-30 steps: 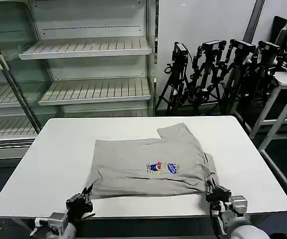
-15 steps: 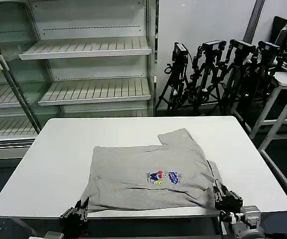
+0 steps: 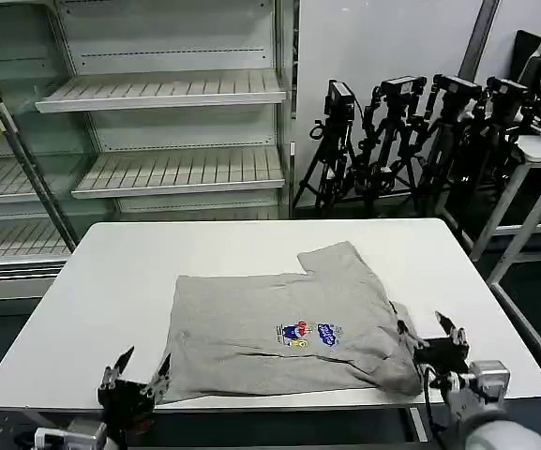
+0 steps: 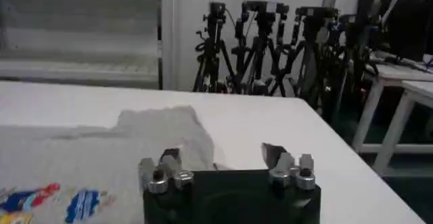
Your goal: Fold and organize the clothes.
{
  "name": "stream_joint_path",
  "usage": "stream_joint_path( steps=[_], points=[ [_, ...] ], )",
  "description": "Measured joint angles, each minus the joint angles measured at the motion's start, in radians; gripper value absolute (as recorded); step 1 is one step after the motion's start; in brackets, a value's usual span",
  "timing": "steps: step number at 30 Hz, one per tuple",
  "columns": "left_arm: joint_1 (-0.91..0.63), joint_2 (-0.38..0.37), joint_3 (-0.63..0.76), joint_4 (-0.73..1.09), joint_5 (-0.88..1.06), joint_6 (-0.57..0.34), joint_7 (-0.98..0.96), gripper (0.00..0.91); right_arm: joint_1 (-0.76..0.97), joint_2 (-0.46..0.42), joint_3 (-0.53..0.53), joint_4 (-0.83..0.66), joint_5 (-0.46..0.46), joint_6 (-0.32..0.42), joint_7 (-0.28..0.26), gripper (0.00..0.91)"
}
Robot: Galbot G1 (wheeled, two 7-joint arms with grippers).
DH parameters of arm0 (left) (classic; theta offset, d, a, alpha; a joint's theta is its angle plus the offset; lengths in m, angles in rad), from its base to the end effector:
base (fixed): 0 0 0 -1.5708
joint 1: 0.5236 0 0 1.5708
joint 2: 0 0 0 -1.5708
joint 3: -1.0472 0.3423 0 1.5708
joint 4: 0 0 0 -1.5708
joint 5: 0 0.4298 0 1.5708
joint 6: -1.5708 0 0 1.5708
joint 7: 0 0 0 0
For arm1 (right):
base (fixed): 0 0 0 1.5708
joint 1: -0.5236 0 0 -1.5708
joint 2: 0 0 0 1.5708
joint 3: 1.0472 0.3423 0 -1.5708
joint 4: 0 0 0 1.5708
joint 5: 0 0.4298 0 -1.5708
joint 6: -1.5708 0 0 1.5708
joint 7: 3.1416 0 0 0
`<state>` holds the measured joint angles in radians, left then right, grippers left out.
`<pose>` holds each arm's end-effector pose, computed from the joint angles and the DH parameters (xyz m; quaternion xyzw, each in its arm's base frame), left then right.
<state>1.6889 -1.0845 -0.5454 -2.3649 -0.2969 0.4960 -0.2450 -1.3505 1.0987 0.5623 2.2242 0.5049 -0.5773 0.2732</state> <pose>0.2242 0.0225 -0.2031 -0.0252 -0.9781 -0.1037 0.1786 0.3057 -0.0486 -0.1650 -0.0004 -0.9902 0.0280 0.1370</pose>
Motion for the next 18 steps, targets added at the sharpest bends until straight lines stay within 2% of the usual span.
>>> stream_joint_path(
  steps=[18],
  points=[
    [-0.510,0.100,0.159,0.349,-0.322,0.065,-0.039,0.907,0.523,0.081,-0.245,-0.475,-0.005,-0.002,0.014,0.907]
  ],
)
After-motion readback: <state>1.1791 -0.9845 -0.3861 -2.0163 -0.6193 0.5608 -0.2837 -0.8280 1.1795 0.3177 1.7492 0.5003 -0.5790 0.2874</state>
